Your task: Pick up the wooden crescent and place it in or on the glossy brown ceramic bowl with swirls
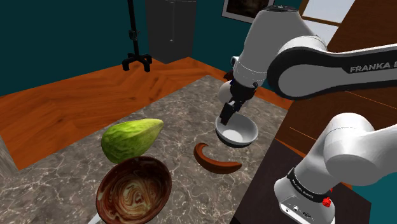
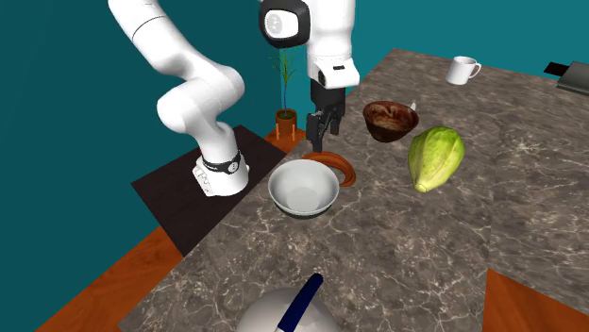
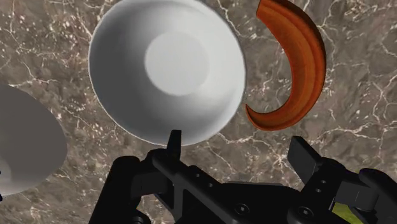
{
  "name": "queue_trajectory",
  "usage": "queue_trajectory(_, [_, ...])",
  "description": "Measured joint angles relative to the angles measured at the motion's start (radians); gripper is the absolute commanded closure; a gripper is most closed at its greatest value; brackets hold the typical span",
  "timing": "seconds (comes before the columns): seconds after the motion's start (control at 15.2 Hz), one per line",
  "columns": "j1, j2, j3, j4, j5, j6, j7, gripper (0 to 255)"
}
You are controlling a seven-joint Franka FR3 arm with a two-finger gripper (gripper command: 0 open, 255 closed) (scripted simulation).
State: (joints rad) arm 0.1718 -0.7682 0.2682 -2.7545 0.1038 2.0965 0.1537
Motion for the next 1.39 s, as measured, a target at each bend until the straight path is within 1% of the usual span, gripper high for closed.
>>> queue_trajectory(0.26, [0.048, 0.068, 0.076, -0.041, 0.042, 0.102, 0.055, 0])
queue_trajectory(0.59, [0.090, 0.195, 0.176, -0.078, 0.079, 0.257, 0.126, 0])
queue_trajectory(0.73, [0.090, 0.276, 0.225, -0.070, 0.077, 0.326, 0.163, 0])
queue_trajectory(0.86, [0.092, 0.322, 0.258, -0.072, 0.076, 0.374, 0.190, 0])
queue_trajectory(1.25, [0.052, 0.427, 0.298, -0.090, 0.038, 0.493, 0.223, 0])
queue_trajectory(1.39, [0.041, 0.450, 0.306, -0.091, 0.025, 0.518, 0.233, 0])
